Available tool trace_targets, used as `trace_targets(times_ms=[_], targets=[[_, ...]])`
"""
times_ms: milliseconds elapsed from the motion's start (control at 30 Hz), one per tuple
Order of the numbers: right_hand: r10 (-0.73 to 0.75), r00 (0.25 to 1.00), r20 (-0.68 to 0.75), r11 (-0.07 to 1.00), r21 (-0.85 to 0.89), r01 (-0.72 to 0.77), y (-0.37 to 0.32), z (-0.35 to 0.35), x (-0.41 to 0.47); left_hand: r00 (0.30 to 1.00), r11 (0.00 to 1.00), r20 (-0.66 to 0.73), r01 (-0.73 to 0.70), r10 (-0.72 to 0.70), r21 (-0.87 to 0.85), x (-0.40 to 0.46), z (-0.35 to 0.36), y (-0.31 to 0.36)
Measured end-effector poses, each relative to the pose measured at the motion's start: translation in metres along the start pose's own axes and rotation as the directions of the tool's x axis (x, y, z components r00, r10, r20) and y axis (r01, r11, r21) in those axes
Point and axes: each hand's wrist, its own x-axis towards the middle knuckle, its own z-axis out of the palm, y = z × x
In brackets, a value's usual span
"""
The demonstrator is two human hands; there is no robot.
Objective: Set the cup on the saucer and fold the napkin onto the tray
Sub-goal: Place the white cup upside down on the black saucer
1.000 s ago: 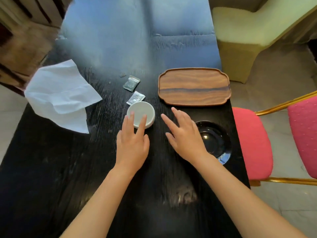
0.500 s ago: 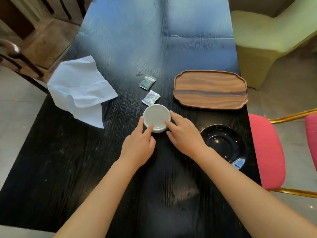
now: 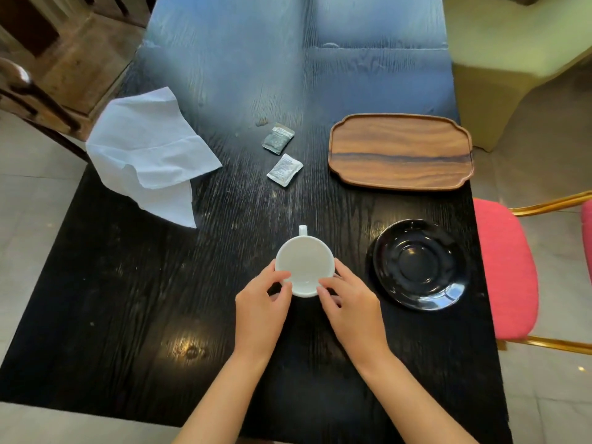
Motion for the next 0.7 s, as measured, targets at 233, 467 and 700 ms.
trace_targets(times_ms=[233, 467, 700], targets=[[-0.056, 0.989, -0.136, 0.995, -0.089, 0.044, 0.008, -0.040, -0.007, 0.988, 0.990, 0.081, -0.130, 0.135, -0.062, -0.009, 0.011, 0.028], [0.076, 0.966, -0.247, 0.990, -0.097, -0.103, 0.033, -0.100, -0.010, 0.948, 0.975, 0.227, -0.213, 0.223, -0.068, -0.006, 0.059, 0.079], [0.208, 0.932, -0.297, 0.970, -0.063, -0.236, 0.065, -0.125, -0.009, 0.909, 0.963, 0.328, -0.271, 0.257, -0.001, -0.003, 0.103, 0.100]])
